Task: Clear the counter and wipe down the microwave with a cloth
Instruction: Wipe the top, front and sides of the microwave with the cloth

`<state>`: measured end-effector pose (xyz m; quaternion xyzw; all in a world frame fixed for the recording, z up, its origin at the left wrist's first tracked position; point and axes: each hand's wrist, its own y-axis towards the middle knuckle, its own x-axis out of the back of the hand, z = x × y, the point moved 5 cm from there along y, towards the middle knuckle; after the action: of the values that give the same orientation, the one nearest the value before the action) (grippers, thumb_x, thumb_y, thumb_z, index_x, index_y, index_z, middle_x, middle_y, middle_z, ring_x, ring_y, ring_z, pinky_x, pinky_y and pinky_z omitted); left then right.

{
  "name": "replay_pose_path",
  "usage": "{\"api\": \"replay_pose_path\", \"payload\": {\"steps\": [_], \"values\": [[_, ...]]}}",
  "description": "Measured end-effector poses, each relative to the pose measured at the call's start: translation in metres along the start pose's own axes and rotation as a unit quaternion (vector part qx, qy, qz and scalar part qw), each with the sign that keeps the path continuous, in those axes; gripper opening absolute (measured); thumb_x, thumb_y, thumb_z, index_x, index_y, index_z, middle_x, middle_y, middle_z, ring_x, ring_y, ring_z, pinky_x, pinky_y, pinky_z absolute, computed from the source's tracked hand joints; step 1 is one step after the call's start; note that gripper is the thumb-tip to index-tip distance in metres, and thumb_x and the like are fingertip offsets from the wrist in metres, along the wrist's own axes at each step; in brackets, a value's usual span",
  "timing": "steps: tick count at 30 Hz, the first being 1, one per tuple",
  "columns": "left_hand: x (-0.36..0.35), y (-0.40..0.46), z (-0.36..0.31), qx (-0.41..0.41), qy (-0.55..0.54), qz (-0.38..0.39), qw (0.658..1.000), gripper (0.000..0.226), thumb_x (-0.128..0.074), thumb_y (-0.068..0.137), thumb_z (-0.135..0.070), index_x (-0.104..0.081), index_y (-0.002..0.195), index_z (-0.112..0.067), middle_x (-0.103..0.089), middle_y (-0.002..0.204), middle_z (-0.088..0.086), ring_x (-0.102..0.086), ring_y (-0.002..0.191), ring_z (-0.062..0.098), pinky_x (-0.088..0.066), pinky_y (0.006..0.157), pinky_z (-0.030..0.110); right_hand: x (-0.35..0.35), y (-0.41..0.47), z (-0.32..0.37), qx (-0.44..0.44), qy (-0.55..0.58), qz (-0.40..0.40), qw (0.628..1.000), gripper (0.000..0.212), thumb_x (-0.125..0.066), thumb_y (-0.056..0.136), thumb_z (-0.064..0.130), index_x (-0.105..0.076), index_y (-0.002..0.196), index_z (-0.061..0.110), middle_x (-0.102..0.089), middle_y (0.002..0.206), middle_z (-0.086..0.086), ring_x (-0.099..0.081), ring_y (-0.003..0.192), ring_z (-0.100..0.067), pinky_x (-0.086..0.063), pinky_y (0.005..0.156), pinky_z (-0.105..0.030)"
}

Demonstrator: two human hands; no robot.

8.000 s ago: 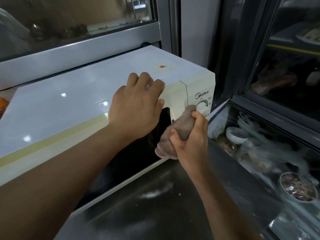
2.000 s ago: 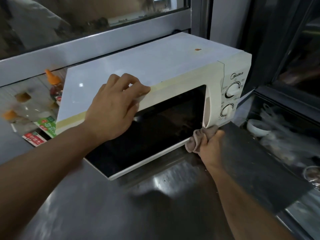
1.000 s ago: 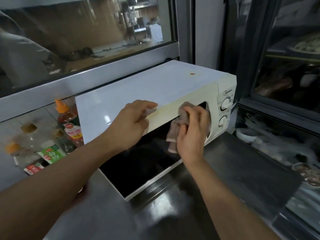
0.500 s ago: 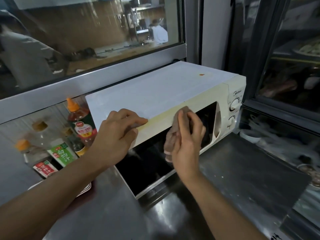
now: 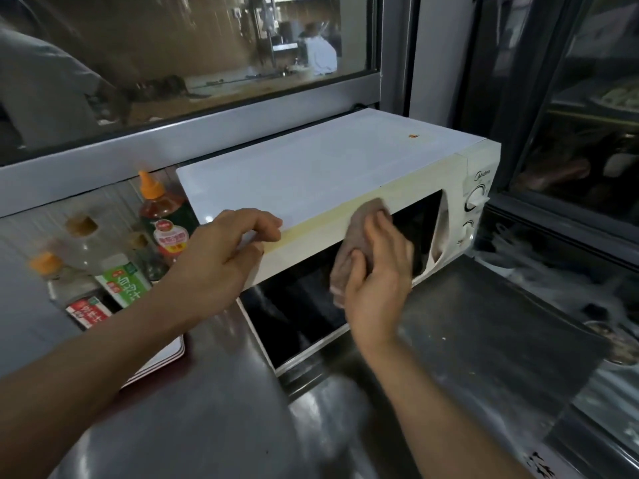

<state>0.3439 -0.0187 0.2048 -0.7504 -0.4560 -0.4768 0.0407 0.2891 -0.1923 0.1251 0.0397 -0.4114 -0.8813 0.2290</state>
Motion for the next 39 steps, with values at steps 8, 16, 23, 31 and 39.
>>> {"api": "replay_pose_path", "payload": {"steps": [8,16,23,31,39], "values": [[0.023,-0.035,0.013,-0.025,0.091,-0.057,0.994,0.032,-0.046,0.079,-0.01,-0.066,0.103,-0.019,-0.058,0.105,-0.006,-0.048,0.104,0.012,-0.035,0.09,0.025,0.002,0.006,0.003,0.054,-0.012,0.076,0.996,0.041,-0.052,0.085,0.0,-0.057,0.126,0.003,-0.048,0.127,-0.012,-0.047,0.113,-0.028,-0.028,0.105,-0.013],[0.028,-0.045,0.025,0.006,-0.021,-0.047,0.999,0.044,-0.043,0.075,-0.005,-0.062,0.105,-0.031,-0.059,0.118,-0.018,-0.05,0.117,0.005,-0.039,0.095,0.016,-0.015,-0.027,0.046,-0.015,0.01,0.031,0.999,0.044,-0.054,0.084,-0.006,-0.056,0.127,0.003,-0.05,0.121,-0.013,-0.045,0.109,-0.022,-0.026,0.102,-0.011],[0.03,-0.05,0.03,0.005,-0.03,-0.019,0.999,0.054,-0.039,0.071,-0.004,-0.061,0.115,-0.027,-0.057,0.126,-0.011,-0.045,0.127,0.012,-0.036,0.108,0.04,-0.023,-0.057,0.078,0.05,0.057,0.164,0.984,0.038,-0.056,0.084,0.009,-0.058,0.122,0.014,-0.05,0.122,-0.01,-0.047,0.113,-0.022,-0.037,0.1,-0.025],[0.029,-0.048,0.031,0.016,-0.043,0.001,0.999,0.051,-0.039,0.074,-0.008,-0.063,0.117,-0.024,-0.058,0.127,-0.008,-0.045,0.128,0.013,-0.034,0.11,0.045,-0.012,-0.027,0.052,-0.057,0.012,0.036,0.998,0.046,-0.059,0.08,-0.01,-0.057,0.125,0.001,-0.045,0.113,-0.01,-0.05,0.105,-0.02,-0.032,0.099,-0.008],[0.03,-0.048,0.032,0.015,-0.042,0.008,0.999,0.052,-0.038,0.074,-0.008,-0.063,0.119,-0.021,-0.057,0.128,-0.005,-0.045,0.126,0.016,-0.036,0.107,0.043,-0.04,-0.086,0.08,0.035,0.059,0.125,0.99,0.033,-0.05,0.086,0.012,-0.055,0.118,0.018,-0.047,0.119,-0.005,-0.049,0.108,-0.024,-0.036,0.092,-0.024]]}}
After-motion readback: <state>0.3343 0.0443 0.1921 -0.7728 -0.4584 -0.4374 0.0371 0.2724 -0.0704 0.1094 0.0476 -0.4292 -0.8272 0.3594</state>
